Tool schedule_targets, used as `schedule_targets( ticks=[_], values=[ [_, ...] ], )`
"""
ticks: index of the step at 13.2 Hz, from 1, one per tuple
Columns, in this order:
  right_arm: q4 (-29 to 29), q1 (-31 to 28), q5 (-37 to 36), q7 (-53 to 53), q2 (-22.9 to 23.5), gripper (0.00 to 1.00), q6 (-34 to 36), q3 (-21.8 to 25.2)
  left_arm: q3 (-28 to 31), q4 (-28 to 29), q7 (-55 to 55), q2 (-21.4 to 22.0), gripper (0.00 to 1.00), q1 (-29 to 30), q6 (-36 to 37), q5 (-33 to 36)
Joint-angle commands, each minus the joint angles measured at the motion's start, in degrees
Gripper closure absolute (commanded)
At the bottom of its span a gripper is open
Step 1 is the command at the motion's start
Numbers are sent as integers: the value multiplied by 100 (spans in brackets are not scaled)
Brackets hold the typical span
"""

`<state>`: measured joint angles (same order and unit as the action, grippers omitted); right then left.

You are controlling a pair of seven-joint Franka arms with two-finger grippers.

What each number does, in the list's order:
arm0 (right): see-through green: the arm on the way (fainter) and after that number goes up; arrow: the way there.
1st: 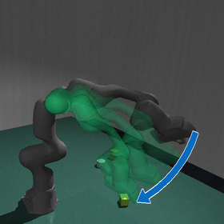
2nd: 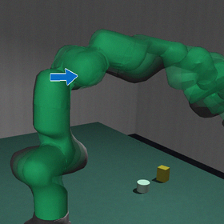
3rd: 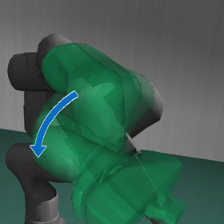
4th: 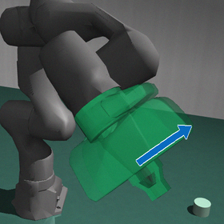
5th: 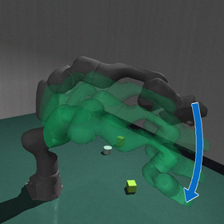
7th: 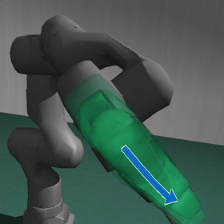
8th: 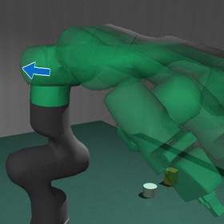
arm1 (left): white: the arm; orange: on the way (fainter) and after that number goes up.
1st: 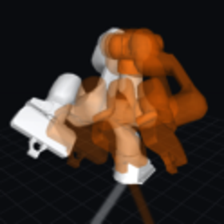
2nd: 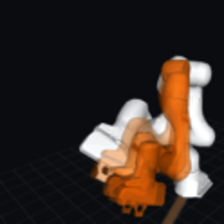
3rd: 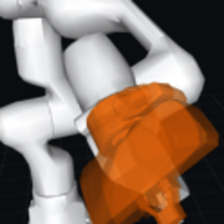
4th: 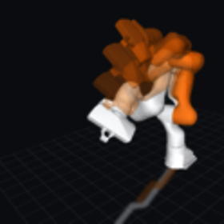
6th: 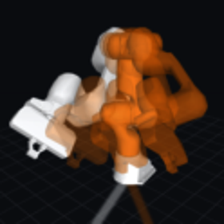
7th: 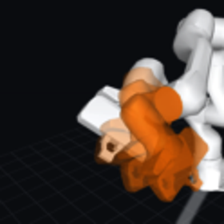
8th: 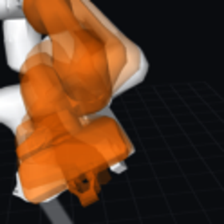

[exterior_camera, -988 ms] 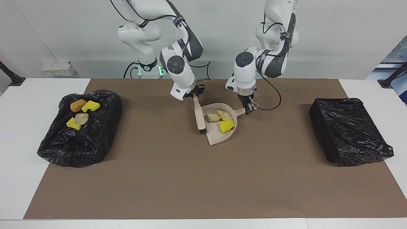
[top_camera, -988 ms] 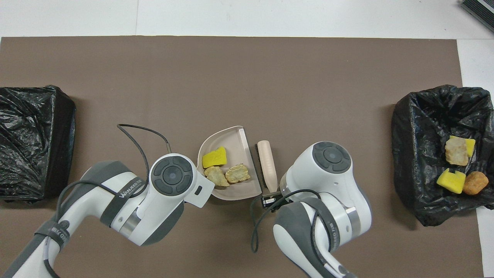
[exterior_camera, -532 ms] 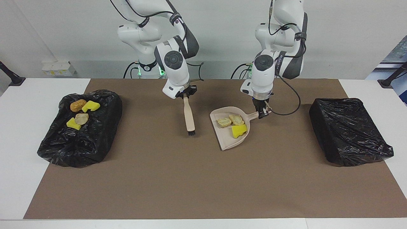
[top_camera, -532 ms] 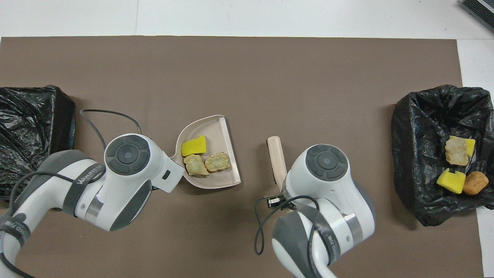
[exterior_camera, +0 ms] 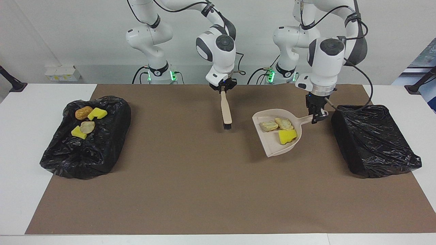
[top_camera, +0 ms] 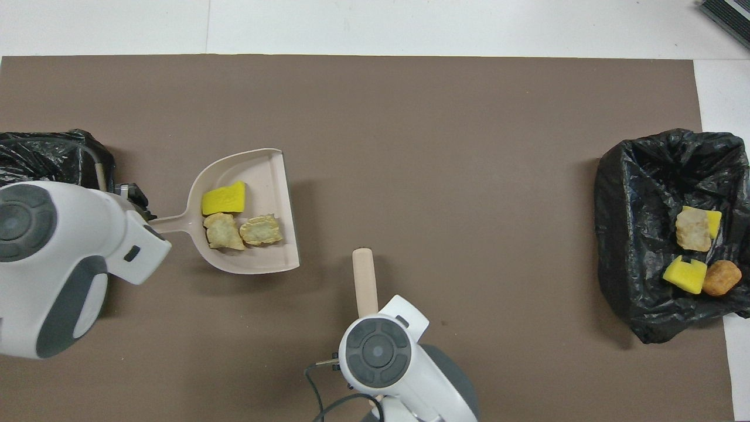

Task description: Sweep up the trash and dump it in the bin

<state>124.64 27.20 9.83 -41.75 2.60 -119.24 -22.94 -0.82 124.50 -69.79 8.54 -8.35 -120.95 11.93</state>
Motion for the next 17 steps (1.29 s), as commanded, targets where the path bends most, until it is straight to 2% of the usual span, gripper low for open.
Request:
schedule_targets(
  ticks=[1, 4, 5, 8, 10, 12, 15, 17],
  values=[
    [8, 293, -104, -316, 337, 100, -327, 0, -24, -311, -525, 156, 100, 560, 413, -24],
    [-1, 444, -60, -395, 417, 100, -390, 0, -24, -680, -1368, 218, 100, 1483, 642, -620],
    [-44, 444, -60, -413, 434, 1, -355, 9, -6, -864, -1519, 218, 100, 1807, 669, -709],
    [-255, 313, -113, -387, 408, 0, -215, 53, 2, -1252, -1511, 105, 100, 2800, 748, -771],
    [-728, -55, -148, -273, 373, 0, 354, 62, 37, -1750, -1546, -184, 100, 3267, 792, -754],
    [-1325, -468, -166, 383, 329, 0, 1162, 62, 64, -2174, -1799, -405, 100, 3593, 740, -519],
    [-2072, -1154, -515, 1157, 329, 0, 2033, 62, 64, -2211, -1706, -511, 100, 3551, 459, 1130],
    [-2372, -1532, -797, 1808, 329, 0, 2369, 71, 47, -2176, -1337, -520, 100, 3507, 432, 1861]
  ],
)
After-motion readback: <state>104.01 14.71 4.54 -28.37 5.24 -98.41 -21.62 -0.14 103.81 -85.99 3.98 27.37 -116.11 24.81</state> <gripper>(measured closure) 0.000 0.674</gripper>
